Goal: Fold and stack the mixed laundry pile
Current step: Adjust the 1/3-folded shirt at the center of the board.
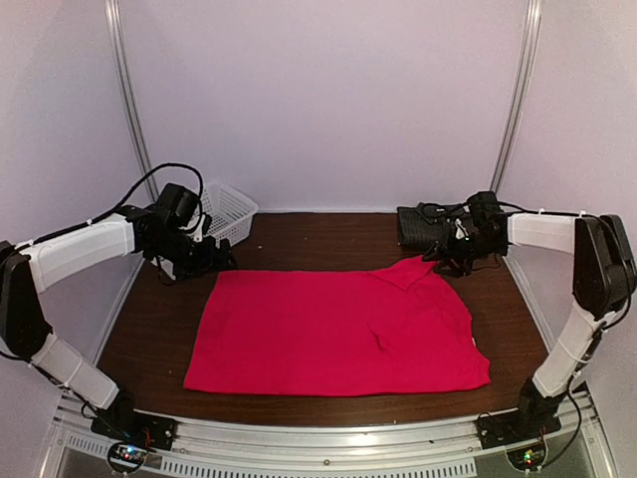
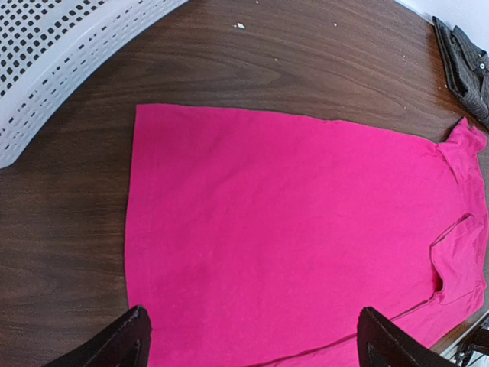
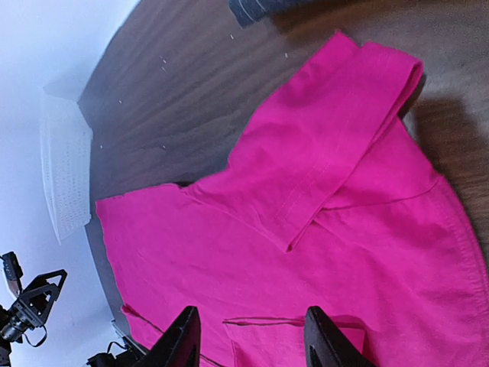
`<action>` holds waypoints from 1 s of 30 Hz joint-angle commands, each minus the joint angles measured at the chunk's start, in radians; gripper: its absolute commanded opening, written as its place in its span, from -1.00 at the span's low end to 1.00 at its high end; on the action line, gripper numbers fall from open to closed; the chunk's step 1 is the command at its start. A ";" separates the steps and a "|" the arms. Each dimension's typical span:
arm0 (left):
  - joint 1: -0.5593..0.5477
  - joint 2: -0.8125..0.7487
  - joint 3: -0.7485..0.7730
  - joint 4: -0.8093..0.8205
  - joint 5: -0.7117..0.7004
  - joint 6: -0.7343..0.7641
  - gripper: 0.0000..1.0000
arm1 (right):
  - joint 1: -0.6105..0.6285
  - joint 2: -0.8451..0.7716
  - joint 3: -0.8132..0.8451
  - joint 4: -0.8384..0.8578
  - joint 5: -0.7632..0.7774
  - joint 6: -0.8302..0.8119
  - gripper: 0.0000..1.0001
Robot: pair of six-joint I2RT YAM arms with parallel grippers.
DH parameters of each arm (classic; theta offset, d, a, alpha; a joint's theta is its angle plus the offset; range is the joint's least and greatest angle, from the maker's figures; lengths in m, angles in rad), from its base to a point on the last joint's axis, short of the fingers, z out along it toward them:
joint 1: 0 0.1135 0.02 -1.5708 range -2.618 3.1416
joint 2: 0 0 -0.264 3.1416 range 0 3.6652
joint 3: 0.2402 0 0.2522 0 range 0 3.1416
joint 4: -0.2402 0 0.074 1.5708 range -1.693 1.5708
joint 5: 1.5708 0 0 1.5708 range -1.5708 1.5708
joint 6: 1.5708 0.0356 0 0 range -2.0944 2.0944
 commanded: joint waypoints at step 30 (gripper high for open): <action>0.052 0.108 0.066 0.027 0.028 0.046 0.89 | 0.112 0.339 0.179 0.008 0.022 0.073 -0.54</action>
